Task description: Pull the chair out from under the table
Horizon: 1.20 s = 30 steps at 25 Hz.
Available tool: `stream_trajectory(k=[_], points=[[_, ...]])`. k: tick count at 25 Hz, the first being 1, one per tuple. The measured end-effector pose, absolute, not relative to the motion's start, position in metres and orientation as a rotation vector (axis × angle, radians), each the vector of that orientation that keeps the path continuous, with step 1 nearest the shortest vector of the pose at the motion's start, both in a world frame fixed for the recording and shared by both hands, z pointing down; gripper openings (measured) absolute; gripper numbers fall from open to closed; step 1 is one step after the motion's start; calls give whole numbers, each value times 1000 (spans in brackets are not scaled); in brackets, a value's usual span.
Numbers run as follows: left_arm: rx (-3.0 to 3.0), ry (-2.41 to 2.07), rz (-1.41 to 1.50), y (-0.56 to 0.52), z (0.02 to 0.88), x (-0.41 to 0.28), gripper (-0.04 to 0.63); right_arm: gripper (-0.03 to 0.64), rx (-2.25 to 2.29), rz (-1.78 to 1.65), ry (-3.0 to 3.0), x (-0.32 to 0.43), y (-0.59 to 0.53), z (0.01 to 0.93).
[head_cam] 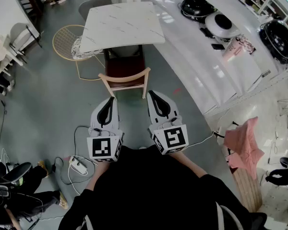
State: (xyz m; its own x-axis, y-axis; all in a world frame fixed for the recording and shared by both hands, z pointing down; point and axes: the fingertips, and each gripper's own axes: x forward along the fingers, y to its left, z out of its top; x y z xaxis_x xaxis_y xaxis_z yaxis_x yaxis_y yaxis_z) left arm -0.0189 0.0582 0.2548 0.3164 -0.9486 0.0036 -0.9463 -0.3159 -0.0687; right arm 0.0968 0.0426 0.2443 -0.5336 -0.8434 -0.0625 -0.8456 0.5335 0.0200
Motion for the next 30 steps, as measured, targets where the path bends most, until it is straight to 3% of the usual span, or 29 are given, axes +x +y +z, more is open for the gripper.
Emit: stream_trajectory(k=[18,30], points=[[-2487,1894,-59,40,272,-13,6,23,-1408,51,2734,102,18,255],[-2524,1867,-55,-90,295,-65,6,23,-1461,36,2763,50,-111,283]])
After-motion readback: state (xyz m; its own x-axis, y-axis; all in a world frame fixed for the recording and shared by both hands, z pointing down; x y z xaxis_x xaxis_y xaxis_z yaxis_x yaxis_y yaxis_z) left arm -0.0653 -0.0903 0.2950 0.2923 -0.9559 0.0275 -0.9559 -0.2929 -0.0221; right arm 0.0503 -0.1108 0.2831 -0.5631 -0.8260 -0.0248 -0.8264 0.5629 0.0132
